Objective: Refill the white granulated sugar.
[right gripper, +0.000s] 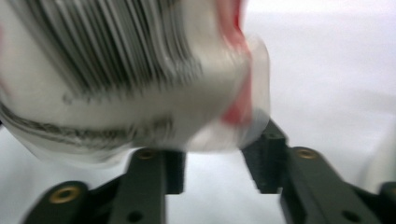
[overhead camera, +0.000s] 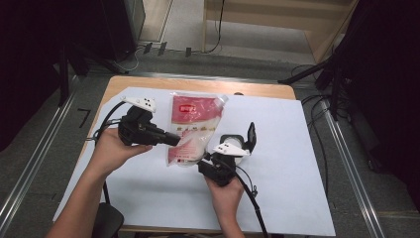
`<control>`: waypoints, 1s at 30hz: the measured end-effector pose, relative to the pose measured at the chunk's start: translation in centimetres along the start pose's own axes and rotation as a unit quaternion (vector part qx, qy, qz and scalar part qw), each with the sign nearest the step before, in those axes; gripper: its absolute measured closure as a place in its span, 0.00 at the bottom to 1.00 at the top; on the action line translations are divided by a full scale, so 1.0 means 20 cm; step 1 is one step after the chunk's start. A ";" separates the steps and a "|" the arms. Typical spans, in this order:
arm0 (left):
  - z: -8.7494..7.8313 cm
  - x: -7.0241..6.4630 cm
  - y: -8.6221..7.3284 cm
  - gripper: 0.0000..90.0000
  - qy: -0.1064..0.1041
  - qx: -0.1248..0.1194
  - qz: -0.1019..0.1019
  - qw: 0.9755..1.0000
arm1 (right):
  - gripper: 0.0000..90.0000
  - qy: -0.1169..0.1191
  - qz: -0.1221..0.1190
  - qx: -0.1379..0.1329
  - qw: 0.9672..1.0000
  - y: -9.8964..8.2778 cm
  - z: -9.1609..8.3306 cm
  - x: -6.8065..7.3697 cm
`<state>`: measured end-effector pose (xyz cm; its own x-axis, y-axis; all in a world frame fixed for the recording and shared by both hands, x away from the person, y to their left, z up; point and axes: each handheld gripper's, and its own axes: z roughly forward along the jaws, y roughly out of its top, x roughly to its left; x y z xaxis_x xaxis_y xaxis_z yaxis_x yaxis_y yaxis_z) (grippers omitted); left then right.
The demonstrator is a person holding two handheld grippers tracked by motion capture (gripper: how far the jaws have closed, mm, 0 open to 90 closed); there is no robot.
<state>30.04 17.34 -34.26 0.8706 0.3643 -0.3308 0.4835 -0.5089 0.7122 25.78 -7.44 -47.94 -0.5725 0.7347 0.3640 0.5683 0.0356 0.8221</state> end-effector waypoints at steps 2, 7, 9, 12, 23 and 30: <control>0.01 0.01 0.00 1.00 -0.005 -0.006 -0.012 1.000 | 0.76 0.000 0.003 -0.004 1.000 0.01 -0.02 -0.02; 0.01 0.01 0.00 1.00 0.005 -0.007 -0.016 1.000 | 0.74 0.005 -0.013 0.018 1.000 0.00 0.01 0.00; -0.01 0.01 0.01 1.00 0.016 -0.018 -0.020 1.000 | 0.72 0.012 -0.017 0.017 1.000 0.00 0.02 0.00; -0.02 0.02 0.00 1.00 0.017 -0.029 -0.022 0.999 | 0.71 0.010 -0.038 0.018 0.999 0.01 0.03 0.01; -0.11 0.07 -0.02 1.00 0.075 -0.044 -0.040 0.995 | 0.69 0.029 -0.076 0.054 0.995 0.05 0.05 -0.02; -0.11 0.11 -0.04 1.00 0.106 -0.036 -0.035 0.993 | 0.67 0.065 -0.087 0.067 0.992 0.10 0.03 -0.06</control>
<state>31.40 20.26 -34.31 0.7922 0.5573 -0.2486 0.5281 -0.4221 0.7368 27.90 -7.78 -47.00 -0.7346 0.6171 0.2822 0.5233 0.2504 0.8145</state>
